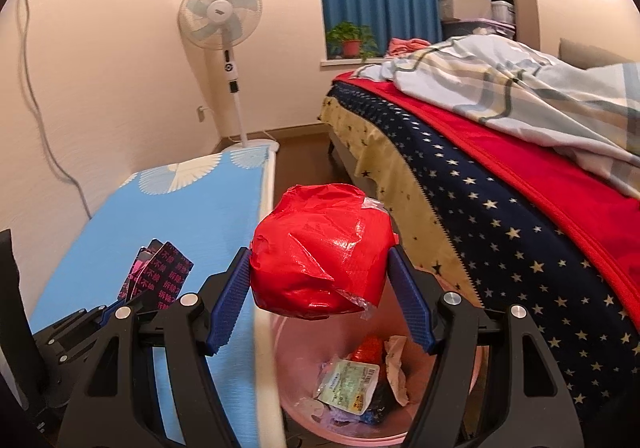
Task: Collect trash
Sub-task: 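Carry the patterned packet in left tool while right tool carries the red bag to the bin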
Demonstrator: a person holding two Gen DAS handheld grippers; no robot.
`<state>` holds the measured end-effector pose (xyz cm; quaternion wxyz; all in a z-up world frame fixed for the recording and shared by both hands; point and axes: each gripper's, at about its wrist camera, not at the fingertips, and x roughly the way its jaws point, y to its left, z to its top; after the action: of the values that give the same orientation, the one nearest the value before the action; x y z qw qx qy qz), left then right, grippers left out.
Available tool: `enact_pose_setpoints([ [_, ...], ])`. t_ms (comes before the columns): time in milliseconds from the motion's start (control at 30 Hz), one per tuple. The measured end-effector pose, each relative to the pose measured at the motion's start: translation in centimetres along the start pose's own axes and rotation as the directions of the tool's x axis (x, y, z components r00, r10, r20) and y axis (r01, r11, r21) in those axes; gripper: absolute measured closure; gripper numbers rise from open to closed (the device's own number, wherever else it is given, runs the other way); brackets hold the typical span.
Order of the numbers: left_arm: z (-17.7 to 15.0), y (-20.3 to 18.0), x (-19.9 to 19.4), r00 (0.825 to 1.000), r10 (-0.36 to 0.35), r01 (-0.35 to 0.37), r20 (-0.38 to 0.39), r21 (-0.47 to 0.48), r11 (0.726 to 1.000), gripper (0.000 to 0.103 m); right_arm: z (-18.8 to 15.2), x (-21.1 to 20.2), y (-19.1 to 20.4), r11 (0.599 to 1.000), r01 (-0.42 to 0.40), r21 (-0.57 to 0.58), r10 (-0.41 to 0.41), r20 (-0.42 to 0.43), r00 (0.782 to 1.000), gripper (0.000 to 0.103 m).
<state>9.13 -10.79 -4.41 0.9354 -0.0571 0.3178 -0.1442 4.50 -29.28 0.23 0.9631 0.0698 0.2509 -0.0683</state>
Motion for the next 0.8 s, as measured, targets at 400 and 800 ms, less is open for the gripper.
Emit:
enact_pose_setpoints([
  [400,0.1,-3.6,3.0,0.991,-0.131,0.132,-0.019,0.069,0.989,0.096,-0.1,1.6,-2.8,0.994,0.089,0.066,-0.088,-0.021,0.996,0.035],
  [800,-1.4,-7.8,7.9,0.952,-0.237,0.263,-0.191,0.123,0.957,0.096,-0.1,3.2,-5.8,0.975,0.167,0.146,-0.162,-0.048,0.986,0.035],
])
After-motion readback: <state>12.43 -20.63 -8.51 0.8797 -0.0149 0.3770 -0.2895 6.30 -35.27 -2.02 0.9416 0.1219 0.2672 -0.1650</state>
